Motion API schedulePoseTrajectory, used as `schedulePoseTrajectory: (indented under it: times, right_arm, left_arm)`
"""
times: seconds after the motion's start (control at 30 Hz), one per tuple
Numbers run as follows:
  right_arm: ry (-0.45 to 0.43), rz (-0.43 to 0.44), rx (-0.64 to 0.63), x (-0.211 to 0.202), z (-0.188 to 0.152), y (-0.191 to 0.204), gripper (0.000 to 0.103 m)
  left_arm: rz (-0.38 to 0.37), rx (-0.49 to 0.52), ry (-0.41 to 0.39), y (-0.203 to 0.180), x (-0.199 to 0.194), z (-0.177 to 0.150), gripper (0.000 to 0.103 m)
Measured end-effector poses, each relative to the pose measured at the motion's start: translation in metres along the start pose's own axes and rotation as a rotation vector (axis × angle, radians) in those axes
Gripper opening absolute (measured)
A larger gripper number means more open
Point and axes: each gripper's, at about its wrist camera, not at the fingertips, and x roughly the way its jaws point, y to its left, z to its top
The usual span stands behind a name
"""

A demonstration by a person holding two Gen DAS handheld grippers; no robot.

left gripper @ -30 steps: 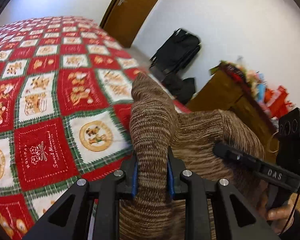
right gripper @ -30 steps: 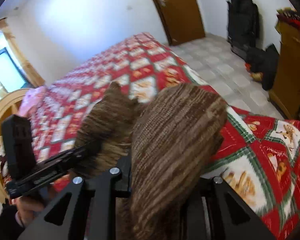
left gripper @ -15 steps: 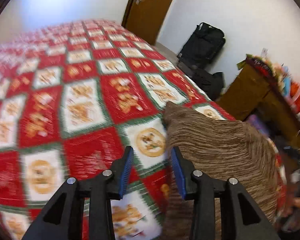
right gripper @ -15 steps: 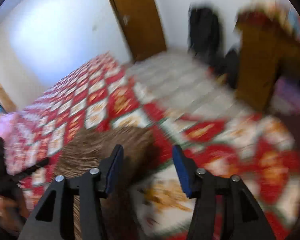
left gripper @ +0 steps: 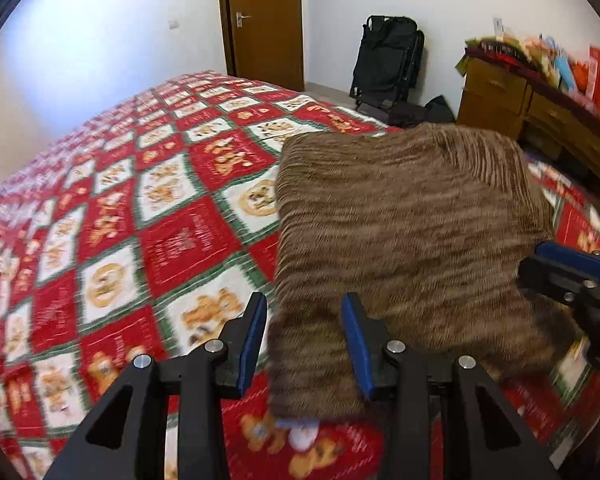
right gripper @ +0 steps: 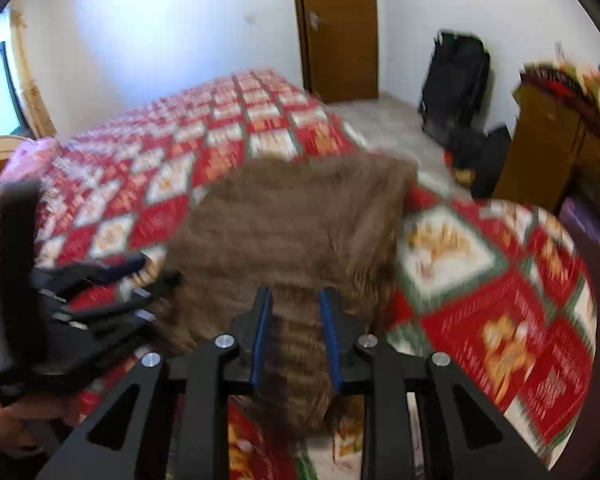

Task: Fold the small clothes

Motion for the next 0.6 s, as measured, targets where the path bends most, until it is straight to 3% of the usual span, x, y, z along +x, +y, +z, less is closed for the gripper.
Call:
schedulePoseTrajectory:
  times: [0.13,0.23,0.27,0.3,0.33,0.37,0.5,0.6]
  right_arm:
    - [-0.002,-0.033,0.01,-0.011,-0.01,0.0,0.029]
    - [-0.069,0.024,0.074,-0.041,-0.013,-0.001,0.032]
    - [-0.095,0.028,0.073,-0.051,-0.015,0.003,0.041]
    - [-0.129,0.02,0.071,-0.06,-0.016,0.007,0.049]
    - [-0.169,0.006,0.073,-0.073,-0.019,0.01,0.063]
    - [-0.21,0.003,0.079,-0.085,-0.021,0.014,0.072]
    - [-0.317,-0.019,0.1,-0.118,-0.019,0.026,0.074]
    - [-0.376,-0.069,0.087,-0.131,-0.019,0.035,0.081]
  left_arm:
    - [0.053,-0.023,-0.011,0.004,-0.019,-0.012,0.041]
    - [0.081,-0.065,-0.022,0.008,-0.034,-0.018,0.043]
    - [0.111,-0.06,-0.018,0.006,-0.04,-0.019,0.046]
    - [0.142,-0.054,-0.017,0.005,-0.043,-0.019,0.055]
    - [0.189,-0.048,-0.019,0.002,-0.049,-0.02,0.064]
    - [0.219,-0.044,-0.025,0.001,-0.054,-0.021,0.066]
    - [0.216,-0.056,-0.112,-0.001,-0.09,-0.025,0.067]
    - [0.199,-0.103,-0.167,0.005,-0.116,-0.027,0.071]
